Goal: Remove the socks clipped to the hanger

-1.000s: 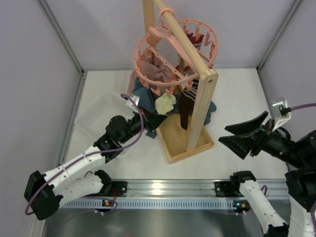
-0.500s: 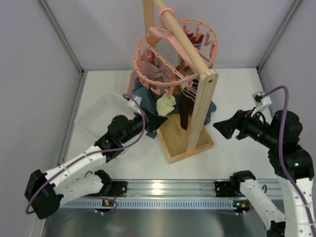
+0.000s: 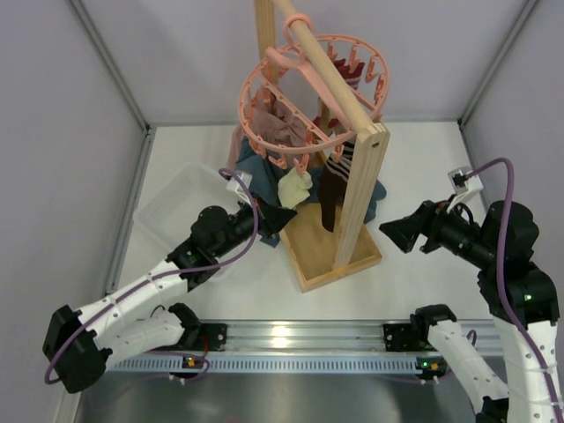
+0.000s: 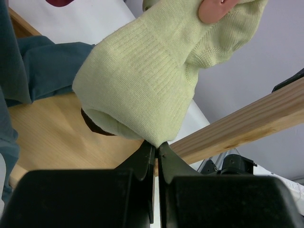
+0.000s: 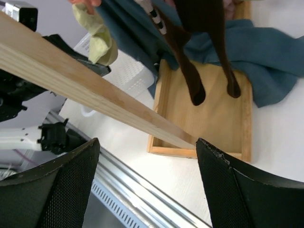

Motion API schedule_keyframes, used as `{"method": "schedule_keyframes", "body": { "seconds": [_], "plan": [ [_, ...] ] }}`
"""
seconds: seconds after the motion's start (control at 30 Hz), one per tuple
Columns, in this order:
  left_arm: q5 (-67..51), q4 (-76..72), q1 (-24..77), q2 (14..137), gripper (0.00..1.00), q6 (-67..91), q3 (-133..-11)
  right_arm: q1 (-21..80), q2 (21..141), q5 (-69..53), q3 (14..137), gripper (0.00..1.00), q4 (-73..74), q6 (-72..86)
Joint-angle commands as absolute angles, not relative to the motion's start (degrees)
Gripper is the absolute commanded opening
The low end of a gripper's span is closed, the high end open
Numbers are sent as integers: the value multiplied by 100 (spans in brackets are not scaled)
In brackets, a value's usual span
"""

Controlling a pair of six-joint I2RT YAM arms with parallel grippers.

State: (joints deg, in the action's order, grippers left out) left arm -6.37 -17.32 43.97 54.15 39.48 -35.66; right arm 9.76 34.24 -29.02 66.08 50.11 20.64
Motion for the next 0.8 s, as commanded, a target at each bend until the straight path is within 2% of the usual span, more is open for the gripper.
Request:
{"method": "schedule_keyframes", "body": {
  "seconds": [0.0, 0.1, 0.27, 0.63, 0.77],
  "plan": [
    [-580, -1697, 4377, 5151, 0, 3823, -3674, 1046, 3498, -3760, 6644, 79, 4589, 2276],
    [-580, -1600, 4377, 5089, 0, 3797, -3691, 1046, 3481, -4411, 6767, 78, 4281, 2513],
    [-598, -1538, 4377, 5036, 0, 3788, -3683, 1046, 3638, -5008, 7521, 78, 4640, 2154],
    [-633, -1310, 4377, 4896, 0, 3753, -3726, 1924, 4210, -5405, 8129, 74, 4395, 2443],
    [-659, -1257, 4377, 4851, 0, 3718, -3727, 2267, 4587, -5073, 8708, 73, 4657, 2321]
  ]
}}
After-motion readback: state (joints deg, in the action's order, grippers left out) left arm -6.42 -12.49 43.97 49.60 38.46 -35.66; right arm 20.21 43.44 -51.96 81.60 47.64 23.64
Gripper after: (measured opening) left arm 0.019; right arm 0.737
